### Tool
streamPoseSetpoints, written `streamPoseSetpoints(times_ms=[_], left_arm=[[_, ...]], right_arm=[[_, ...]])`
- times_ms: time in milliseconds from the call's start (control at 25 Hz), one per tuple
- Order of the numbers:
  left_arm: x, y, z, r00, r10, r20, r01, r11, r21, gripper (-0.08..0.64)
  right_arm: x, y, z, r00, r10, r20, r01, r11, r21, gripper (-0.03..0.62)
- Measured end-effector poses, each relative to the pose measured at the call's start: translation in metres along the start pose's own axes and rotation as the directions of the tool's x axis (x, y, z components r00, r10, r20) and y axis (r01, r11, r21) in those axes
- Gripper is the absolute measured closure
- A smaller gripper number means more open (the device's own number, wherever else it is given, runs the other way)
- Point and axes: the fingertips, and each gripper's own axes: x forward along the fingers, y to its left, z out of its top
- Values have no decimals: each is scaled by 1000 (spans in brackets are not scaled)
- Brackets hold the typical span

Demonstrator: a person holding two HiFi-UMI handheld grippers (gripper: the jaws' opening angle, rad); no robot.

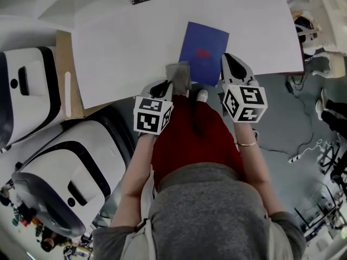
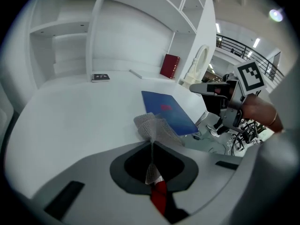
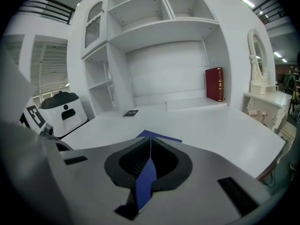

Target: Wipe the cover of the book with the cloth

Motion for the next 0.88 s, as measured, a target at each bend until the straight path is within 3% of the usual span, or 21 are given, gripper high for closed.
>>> streamPoseSetpoints(times_ms=[200, 480, 680, 880], left_arm=[[-15, 22, 1, 998, 59, 22, -58, 998, -17, 535], [-34, 43, 32, 984, 143, 106, -144, 990, -1, 535], [-48, 52, 62, 955, 216, 202, -224, 974, 17, 535], [-61, 43, 96, 922, 231, 312, -257, 965, 45, 535]], right_arm=[[0, 11, 13, 1000, 14, 14, -14, 1000, -19, 563], [-1, 13, 32, 998, 22, 56, -20, 999, -34, 563], [-4, 10, 45, 996, 19, 92, -17, 1000, -25, 563], [-14, 0, 58, 990, 5, 138, -3, 1000, -19, 563]])
